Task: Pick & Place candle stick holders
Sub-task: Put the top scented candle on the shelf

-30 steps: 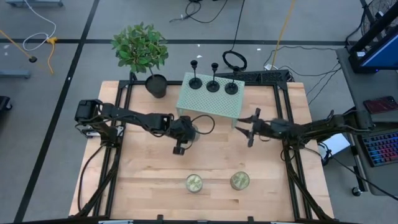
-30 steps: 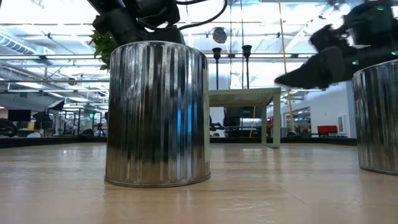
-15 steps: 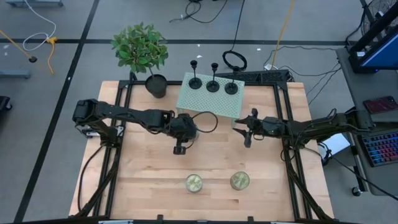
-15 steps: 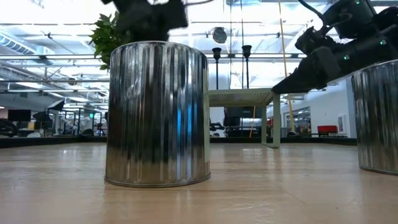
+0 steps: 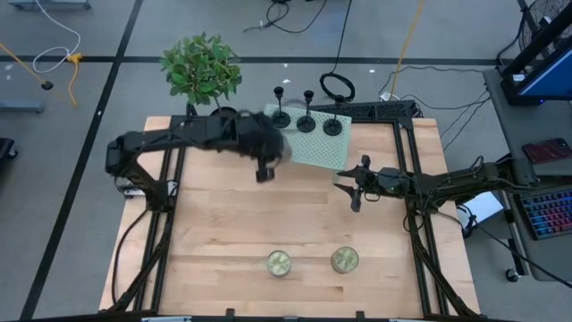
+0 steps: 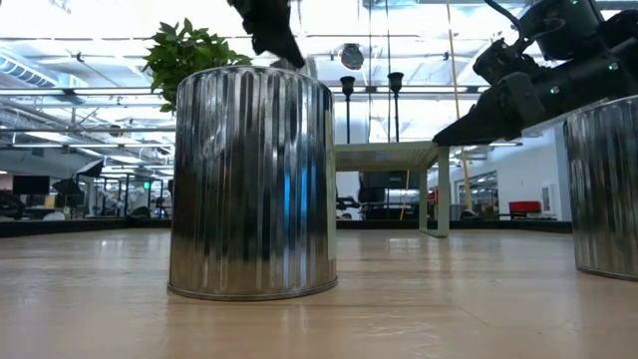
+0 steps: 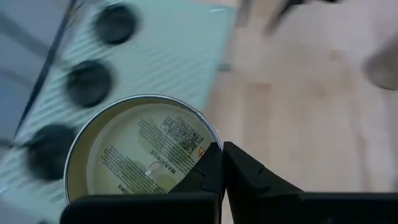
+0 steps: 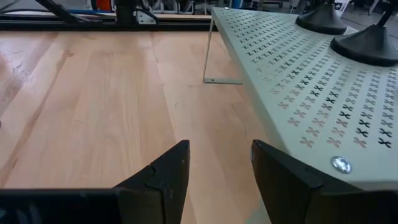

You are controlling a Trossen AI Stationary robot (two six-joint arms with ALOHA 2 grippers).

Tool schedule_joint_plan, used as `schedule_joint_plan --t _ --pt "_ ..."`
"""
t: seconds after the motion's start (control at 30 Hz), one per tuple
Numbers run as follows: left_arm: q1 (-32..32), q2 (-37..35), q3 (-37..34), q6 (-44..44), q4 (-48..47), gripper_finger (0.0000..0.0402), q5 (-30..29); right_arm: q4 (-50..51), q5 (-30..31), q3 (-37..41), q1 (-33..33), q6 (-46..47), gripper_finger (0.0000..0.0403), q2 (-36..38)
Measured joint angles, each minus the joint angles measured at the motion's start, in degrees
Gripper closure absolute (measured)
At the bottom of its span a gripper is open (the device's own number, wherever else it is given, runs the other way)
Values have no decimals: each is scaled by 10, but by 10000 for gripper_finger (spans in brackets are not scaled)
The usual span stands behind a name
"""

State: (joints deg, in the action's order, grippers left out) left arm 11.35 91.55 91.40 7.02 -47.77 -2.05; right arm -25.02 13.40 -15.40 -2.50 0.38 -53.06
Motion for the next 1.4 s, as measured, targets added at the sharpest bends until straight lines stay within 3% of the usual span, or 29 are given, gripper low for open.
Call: schedule_joint_plan --t 0.17,0.33,1.4 --pt "69 4 -2 -7 -16 398 11 0 0 0 0 -16 239 0" --pt "108 10 -10 -14 -17 397 65 -2 0 0 0 -17 239 0" --pt "118 33 -9 -13 -1 394 68 -4 0 -1 0 -17 239 0"
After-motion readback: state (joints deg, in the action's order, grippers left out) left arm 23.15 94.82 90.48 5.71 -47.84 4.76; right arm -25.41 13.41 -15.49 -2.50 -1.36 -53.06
